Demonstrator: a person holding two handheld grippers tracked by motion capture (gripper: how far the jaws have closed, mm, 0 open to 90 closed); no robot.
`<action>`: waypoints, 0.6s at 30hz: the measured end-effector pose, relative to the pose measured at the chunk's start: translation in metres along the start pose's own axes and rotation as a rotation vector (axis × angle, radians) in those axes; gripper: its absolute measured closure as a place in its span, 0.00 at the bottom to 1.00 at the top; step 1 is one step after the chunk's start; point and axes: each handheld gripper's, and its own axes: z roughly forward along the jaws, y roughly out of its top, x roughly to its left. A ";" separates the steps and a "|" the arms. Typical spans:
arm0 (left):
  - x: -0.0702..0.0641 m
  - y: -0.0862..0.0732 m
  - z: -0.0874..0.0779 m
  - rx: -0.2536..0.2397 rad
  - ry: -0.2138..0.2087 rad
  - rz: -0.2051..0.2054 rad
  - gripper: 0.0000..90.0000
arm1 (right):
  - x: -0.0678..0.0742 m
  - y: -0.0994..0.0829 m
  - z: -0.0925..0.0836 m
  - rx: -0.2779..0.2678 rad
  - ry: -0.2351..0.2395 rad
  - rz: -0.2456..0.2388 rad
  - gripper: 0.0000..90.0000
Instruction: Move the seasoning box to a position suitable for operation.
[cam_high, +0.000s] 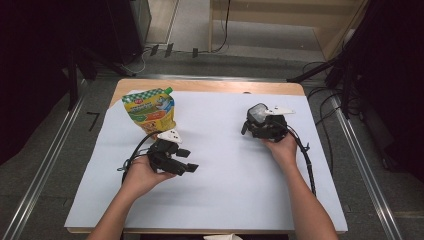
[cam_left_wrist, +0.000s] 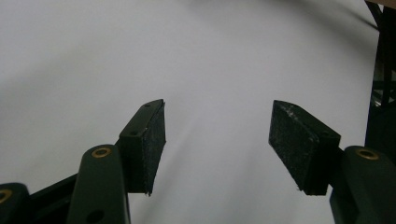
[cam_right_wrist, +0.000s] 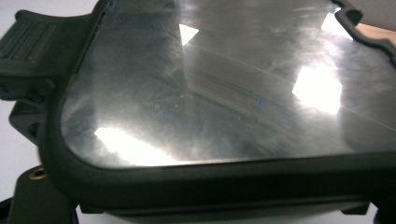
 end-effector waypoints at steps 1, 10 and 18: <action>0.000 0.000 0.000 0.000 0.000 0.000 0.41 | 0.000 0.000 0.000 -0.004 0.002 0.000 0.17; 0.000 0.000 0.000 0.004 0.003 -0.002 0.41 | -0.001 0.001 -0.016 -0.029 0.012 0.018 0.17; 0.002 0.000 -0.001 0.005 0.005 -0.002 0.41 | 0.012 0.006 -0.044 -0.027 0.033 0.017 0.17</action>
